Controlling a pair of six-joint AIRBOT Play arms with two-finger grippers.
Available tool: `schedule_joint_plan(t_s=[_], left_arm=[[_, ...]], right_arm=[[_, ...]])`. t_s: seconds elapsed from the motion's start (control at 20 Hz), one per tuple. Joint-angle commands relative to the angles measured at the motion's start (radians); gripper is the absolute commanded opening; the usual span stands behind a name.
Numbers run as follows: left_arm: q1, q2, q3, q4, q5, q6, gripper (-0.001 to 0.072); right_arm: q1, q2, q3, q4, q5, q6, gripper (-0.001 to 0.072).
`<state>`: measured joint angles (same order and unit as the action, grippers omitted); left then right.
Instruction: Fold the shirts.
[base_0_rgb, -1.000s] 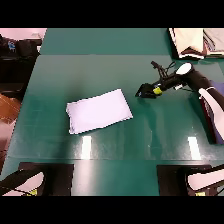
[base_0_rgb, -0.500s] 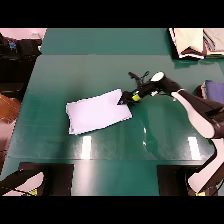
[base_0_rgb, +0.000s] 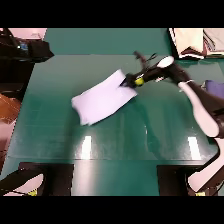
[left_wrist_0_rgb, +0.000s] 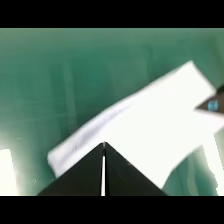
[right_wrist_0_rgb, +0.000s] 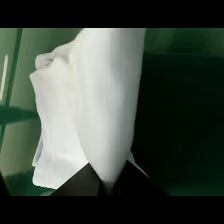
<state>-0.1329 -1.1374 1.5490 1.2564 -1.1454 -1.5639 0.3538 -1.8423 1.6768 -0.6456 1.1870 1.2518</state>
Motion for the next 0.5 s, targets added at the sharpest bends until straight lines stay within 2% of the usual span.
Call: schedule_joint_plan(t_s=[0.0, 0.1, 0.45], left_arm=[[-0.096, 0.000, 0.000, -0.003, 0.039, 0.001, 0.0023], [-0.132, 0.000, 0.000, -0.003, 0.074, 0.000, 0.0023], [-0.167, 0.000, 0.000, -0.015, 0.134, -0.002, 0.0023]], right_arm=[[-0.216, 0.113, 0.027, -0.125, -0.006, 0.051, 0.0017], [-0.372, 0.185, 0.027, -0.175, 0.000, 0.058, 0.0017], [-0.845, 0.313, 0.027, -0.177, -0.004, 0.058, 0.0017]])
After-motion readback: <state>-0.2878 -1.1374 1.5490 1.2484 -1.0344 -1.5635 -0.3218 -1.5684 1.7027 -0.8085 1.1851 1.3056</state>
